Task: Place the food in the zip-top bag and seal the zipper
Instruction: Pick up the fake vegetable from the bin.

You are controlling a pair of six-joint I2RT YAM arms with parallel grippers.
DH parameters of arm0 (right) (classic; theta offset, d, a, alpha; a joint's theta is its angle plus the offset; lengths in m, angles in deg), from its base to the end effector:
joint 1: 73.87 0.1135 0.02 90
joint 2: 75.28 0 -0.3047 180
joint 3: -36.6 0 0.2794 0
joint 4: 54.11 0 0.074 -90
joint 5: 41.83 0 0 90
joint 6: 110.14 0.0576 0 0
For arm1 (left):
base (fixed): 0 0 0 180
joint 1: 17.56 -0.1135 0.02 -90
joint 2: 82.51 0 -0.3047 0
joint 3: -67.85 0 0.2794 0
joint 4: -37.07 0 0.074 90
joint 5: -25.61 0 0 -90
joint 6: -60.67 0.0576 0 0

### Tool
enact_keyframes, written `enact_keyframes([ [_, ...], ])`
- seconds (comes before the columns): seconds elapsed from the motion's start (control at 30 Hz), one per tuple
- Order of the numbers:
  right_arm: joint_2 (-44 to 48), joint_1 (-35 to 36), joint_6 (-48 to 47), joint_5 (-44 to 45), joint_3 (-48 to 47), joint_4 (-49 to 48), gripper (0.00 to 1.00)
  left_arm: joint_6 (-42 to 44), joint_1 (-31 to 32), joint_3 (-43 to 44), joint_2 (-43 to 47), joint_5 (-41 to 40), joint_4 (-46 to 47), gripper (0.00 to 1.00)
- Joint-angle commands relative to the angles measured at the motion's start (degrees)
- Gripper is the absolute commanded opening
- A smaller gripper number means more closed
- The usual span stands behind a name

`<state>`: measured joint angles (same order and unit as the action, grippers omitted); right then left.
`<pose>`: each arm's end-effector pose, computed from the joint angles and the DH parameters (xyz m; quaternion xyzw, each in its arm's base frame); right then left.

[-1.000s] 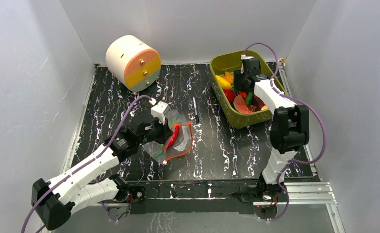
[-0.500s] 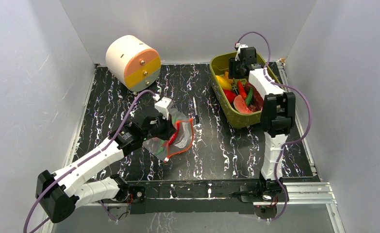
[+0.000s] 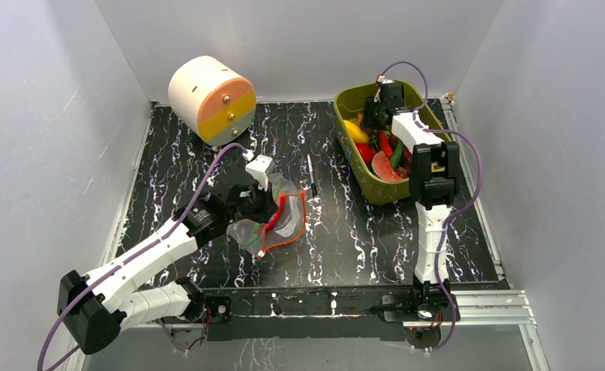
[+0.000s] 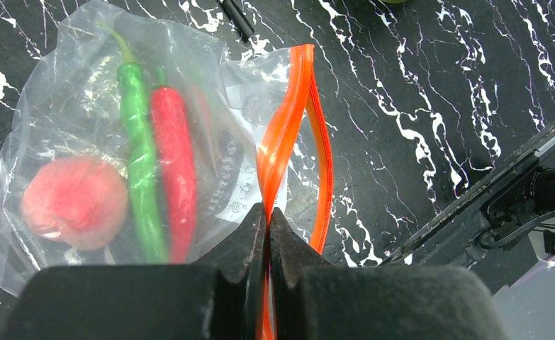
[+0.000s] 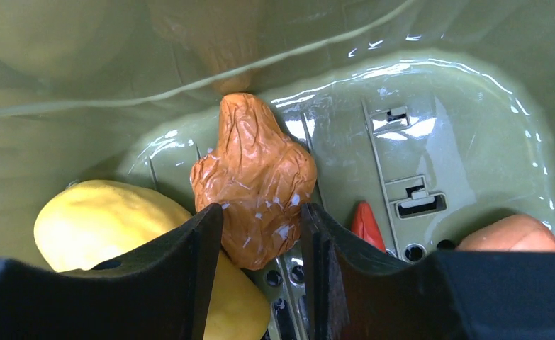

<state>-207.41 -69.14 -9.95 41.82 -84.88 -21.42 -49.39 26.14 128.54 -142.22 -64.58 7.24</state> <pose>0.5919 0.0554 0.1978 0.0218 0.9168 0.1018 0.3855 0.1888 -0.1801 0.3179 0.1755 0.8429 -0.2674 0.4327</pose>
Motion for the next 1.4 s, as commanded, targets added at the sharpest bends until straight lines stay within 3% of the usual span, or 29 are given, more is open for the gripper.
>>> enact_keyframes([
  [0.0,-1.50,-0.09,2.20,1.18,-3.80,-4.90,0.44,0.99,0.14,1.89,0.76,-0.87,-0.41,0.00],
  [0.13,-3.30,-0.18,1.51,1.89,-4.40,-4.58,0.51,0.98,0.15,1.11,0.64,-0.60,0.52,0.00],
  [0.43,-5.12,-0.48,1.80,-0.55,-4.22,-5.18,0.51,0.59,0.16,1.30,-0.04,-0.16,1.17,0.00],
  [0.57,-6.03,-0.60,1.21,-0.42,-5.34,-4.38,0.61,0.74,0.16,1.80,-0.63,-0.06,1.00,0.00],
  [0.73,-6.98,-0.96,1.48,-1.64,-6.53,-4.51,0.65,0.63,0.13,2.03,-0.92,0.02,1.04,0.00],
  [1.13,-4.13,-0.95,2.08,-1.19,-6.80,-3.96,0.25,-0.15,0.15,3.06,-1.57,-0.41,0.89,0.00],
  [1.37,0.44,-1.00,3.55,2.52,-7.04,-0.59,0.09,-2.61,0.16,1.55,-1.37,-2.26,1.30,0.00],
])
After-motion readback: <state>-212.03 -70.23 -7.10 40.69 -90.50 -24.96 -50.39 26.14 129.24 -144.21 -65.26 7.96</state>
